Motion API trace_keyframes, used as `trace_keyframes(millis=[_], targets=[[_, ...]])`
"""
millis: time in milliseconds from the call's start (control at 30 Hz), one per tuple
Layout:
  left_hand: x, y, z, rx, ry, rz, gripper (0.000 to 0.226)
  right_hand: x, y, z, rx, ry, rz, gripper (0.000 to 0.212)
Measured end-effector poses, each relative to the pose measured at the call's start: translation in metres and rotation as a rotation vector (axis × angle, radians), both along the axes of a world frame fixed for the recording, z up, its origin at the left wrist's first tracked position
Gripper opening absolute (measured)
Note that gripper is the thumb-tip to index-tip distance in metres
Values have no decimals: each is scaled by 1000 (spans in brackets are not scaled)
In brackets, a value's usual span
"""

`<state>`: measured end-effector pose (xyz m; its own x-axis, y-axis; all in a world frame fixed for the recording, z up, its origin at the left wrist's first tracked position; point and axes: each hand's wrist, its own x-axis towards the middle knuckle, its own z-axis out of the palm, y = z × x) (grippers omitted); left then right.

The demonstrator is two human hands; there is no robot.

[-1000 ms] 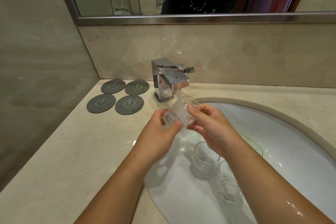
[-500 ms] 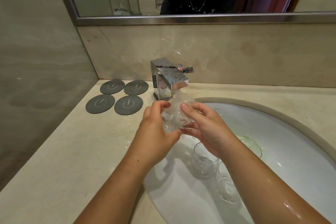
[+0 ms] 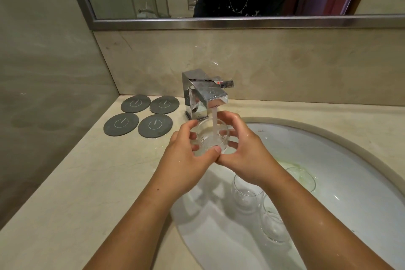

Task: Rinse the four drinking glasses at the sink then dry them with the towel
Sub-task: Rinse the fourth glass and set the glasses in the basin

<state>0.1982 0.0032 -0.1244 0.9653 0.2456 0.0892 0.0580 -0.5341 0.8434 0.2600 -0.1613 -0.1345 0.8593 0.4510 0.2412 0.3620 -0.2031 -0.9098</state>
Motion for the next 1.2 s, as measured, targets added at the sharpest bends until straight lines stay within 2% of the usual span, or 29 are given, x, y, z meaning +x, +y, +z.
trace_keyframes(millis=[133,267,367,467,567,633,733,833,1000,1067,1200], targets=[[0,0,-1,29,-1,-12,73,1,-2,-1,-21,-7,36,82],[0,0,-1,29,6,-10,70,4,-5,-3,-5,50,40,90],[-1,-1,1,28,17,6,63,5,-7,-2,14,117,0,88],[0,-1,2,-9,22,22,54,6,-5,-1,97,293,-32,80],[-1,-1,4,-29,34,28,47,8,2,0,199,605,-49,58],[0,-1,6,-30,47,34,42,8,4,1,260,768,-1,54],[0,-1,7,-28,55,40,38,7,1,6,303,914,80,38],[0,0,6,-7,78,36,35,8,-2,4,270,1001,94,41],[1,0,5,37,73,43,31,8,0,2,223,968,39,43],[0,0,6,41,68,44,32,9,2,2,233,851,-16,48],[-1,0,5,-7,51,30,35,7,3,5,176,541,-148,72]])
